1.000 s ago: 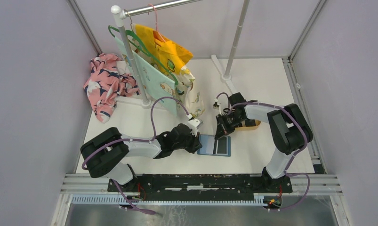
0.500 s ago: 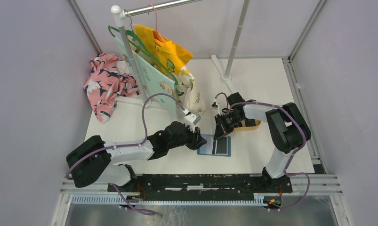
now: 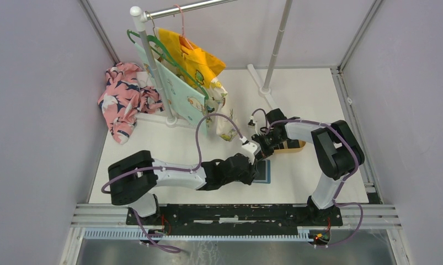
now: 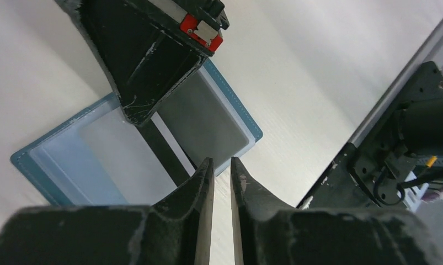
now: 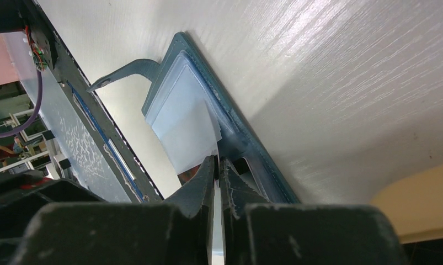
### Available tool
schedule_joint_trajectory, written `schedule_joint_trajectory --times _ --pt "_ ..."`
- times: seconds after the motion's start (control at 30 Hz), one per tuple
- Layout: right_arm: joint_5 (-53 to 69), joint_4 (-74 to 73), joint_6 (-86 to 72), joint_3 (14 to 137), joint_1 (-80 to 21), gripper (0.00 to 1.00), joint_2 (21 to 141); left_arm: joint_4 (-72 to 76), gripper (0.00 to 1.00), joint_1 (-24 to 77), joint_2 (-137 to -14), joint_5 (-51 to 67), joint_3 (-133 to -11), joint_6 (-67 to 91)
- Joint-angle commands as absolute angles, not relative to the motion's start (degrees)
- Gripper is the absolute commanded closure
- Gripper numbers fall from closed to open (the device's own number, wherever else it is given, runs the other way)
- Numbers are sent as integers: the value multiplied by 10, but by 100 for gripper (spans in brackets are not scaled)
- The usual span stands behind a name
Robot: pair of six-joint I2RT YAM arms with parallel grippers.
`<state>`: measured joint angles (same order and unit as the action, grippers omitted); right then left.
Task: Put the credit cards into the card holder
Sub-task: Insert the credit card into the card holder.
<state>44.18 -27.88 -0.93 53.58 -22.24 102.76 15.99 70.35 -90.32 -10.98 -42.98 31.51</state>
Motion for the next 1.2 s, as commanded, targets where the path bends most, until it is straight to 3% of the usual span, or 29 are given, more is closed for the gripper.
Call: schedule_joint_trajectory --times 0.0,0.4,0.77,1.17 --pt "415 -267 12 543 -226 91 1036 112 76 717 -953 -182 -497 335" --pt "420 -268 14 542 -226 89 1035 32 72 722 -1052 -250 -601 315" --pt "424 -269 16 543 -227 85 1035 3 57 722 -1070 -310 -616 318" --pt "439 -278 28 553 -227 73 1031 -22 55 722 -1062 -325 -602 325"
